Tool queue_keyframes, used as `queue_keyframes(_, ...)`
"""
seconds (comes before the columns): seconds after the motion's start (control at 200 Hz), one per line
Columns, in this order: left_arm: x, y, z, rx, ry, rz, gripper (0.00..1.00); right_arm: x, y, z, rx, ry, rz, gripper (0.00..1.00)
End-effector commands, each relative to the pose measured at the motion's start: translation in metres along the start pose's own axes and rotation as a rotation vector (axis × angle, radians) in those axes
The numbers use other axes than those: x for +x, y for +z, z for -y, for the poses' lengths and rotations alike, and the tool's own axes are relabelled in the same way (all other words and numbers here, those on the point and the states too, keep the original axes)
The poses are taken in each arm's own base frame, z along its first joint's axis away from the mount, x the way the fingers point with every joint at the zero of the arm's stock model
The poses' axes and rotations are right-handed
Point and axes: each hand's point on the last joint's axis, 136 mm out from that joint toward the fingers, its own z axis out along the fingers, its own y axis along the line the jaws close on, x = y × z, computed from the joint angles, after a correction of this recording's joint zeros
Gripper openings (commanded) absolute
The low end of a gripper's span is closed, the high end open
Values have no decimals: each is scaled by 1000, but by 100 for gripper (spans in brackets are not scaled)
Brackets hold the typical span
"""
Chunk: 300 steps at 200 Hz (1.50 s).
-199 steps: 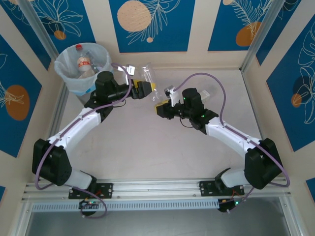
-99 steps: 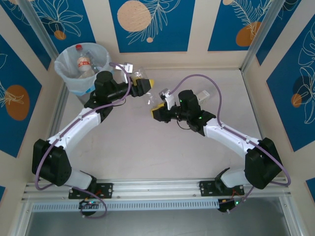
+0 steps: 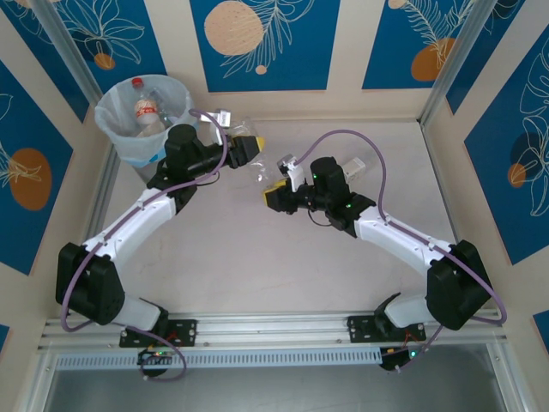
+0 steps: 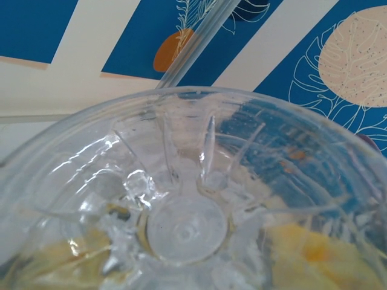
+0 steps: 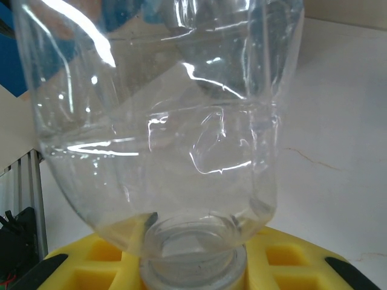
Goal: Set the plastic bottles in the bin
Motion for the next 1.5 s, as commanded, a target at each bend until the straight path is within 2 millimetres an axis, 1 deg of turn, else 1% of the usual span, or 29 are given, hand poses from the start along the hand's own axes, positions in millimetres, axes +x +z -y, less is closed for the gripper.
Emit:
queue_keyframes(0.0, -8, -5, 9, 8, 39, 26, 49, -12, 0, 3, 25, 19, 34, 23)
queue_keyframes(0.08, -9, -5, 9, 4, 40, 25, 48, -13, -1, 5, 36, 25, 38, 31)
queue_keyframes(0.095, -9, -5, 8, 3, 40, 25, 48, -13, -1, 6, 40, 28, 37, 36)
queue_keyframes(0.125, -9, -5, 8, 1, 40, 27, 48, -13, -1, 7, 47, 33, 40, 40)
queue_keyframes(0.23, -10, -6, 8, -9, 43, 31, 48, -15, -2, 14, 80, 47, 49, 48)
queue_keyframes(0.24, -10, -6, 7, -11, 43, 32, 48, -15, -2, 14, 82, 47, 50, 50)
queue_keyframes(0.25, -10, -6, 7, -13, 43, 32, 48, -15, -3, 14, 82, 46, 51, 58)
queue_keyframes(0.255, -10, -6, 7, -13, 45, 33, 48, -16, -3, 13, 81, 46, 52, 60)
queue_keyframes(0.29, -11, -7, 6, -20, 45, 36, 48, -17, -4, 14, 83, 46, 58, 68)
queue_keyframes(0.315, -11, -7, 6, -22, 46, 36, 48, -17, -5, 14, 84, 46, 63, 76)
queue_keyframes(0.32, -11, -7, 5, -24, 46, 37, 48, -17, -5, 14, 85, 47, 63, 81)
queue_keyframes(0.33, -11, -8, 5, -26, 46, 38, 48, -17, -5, 15, 86, 48, 65, 95)
queue_keyframes(0.335, -11, -8, 5, -27, 46, 38, 48, -18, -5, 15, 86, 48, 67, 98)
queue_keyframes(0.345, -11, -8, 5, -29, 45, 38, 48, -19, -6, 15, 86, 46, 72, 100)
queue_keyframes(0.56, -12, -9, 3, -44, 47, 37, 50, -25, -16, 15, 98, 20, 115, 99)
queue_keyframes(0.625, -13, -10, 3, -58, 55, 35, 50, -29, -22, 14, 102, 11, 138, 99)
queue_keyframes(0.72, -17, -15, -2, -116, 76, 42, 50, -39, -32, 7, 96, -11, 186, 99)
queue_keyframes(0.8, -24, -22, -7, -186, 113, 43, 51, -48, -42, 5, 117, -22, 237, 99)
queue_keyframes(0.845, -28, -26, -6, -209, 143, 37, 52, -53, -48, 6, 130, -26, 274, 99)
queue_keyframes(0.92, -39, -33, -3, -239, 182, 42, 53, -59, -56, 5, 138, -43, 347, 99)
queue_keyframes(1.015, -54, -42, -8, -312, 213, 50, 53, -64, -65, 11, 171, -13, 417, 99)
queue_keyframes(1.13, -76, -54, -16, -380, 223, 59, 53, -66, -73, 21, 242, 28, 415, 99)
queue_keyframes(1.25, -99, -68, -23, -428, 260, 64, 53, -63, -77, 30, 307, 42, 372, 99)
queue_keyframes(1.33, -118, -81, -31, -475, 278, 90, 53, -59, -79, 37, 350, 47, 357, 99)
queue_keyframes(1.495, -154, -109, -60, -570, 254, 149, 53, -55, -80, 41, 363, 60, 360, 99)
